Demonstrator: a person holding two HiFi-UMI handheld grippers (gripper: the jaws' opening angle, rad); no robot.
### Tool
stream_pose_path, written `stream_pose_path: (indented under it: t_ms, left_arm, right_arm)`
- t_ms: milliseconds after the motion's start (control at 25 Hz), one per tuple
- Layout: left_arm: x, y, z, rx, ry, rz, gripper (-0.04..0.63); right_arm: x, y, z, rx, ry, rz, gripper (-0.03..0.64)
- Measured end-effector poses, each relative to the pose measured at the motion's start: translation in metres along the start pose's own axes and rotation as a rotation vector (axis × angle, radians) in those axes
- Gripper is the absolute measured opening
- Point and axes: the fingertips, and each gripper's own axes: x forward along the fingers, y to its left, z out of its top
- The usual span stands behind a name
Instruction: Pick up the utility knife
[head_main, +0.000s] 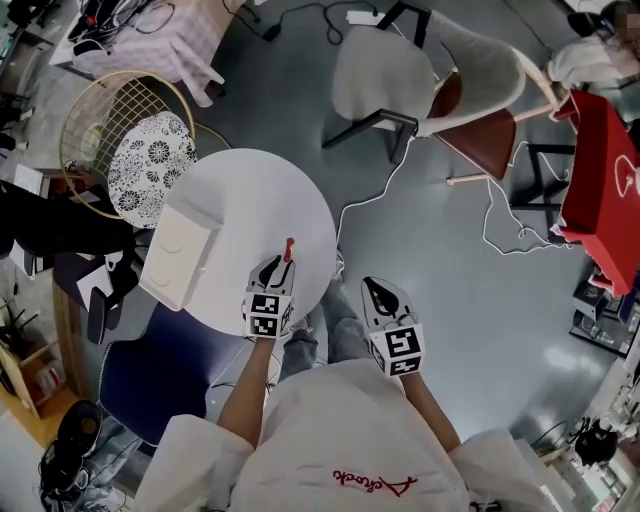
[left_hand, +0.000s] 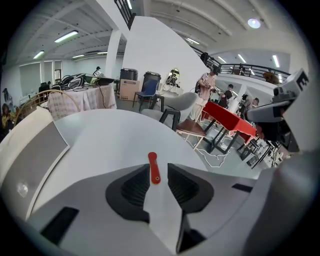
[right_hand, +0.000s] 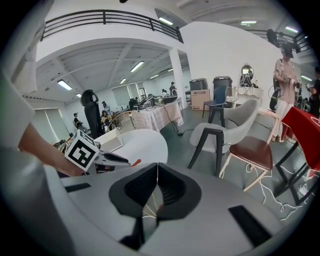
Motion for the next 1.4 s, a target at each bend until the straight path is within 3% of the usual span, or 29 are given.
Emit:
stream_pose_path:
  t_ms: [360,720,920,1240,1400]
  left_arm:
    - [0.016,0.001,-0.008,0.053,0.074,0.042,0.114]
    - [0.017,0.001,-0.008,0.073,0.058,0.088,0.114]
    - [0.018,0.007,-0.009,0.013,0.061,0.087,0.077]
    - [0.015,0.007,-0.007,0.006,0.064,0.073,0.074]
    - [0.011,0.003,0.003,0.015,0.021,0.07,0.074]
  right_arm:
    - [0.0,-0.008,0.0,0.006,0.006,-0.012,0.017]
    - [0.0,-0.01,-0.005,0.012,0.018,-0.008,0.017]
    - [0.0,-0.01,-0.004,0.012,0.019,-0.002,0.017]
    - [0.001,-0.006,-0.005,0.015,0.022,0.013,0.017]
    - [0.002,-0.007,-0.005,0.016,0.018,0.019,0.017]
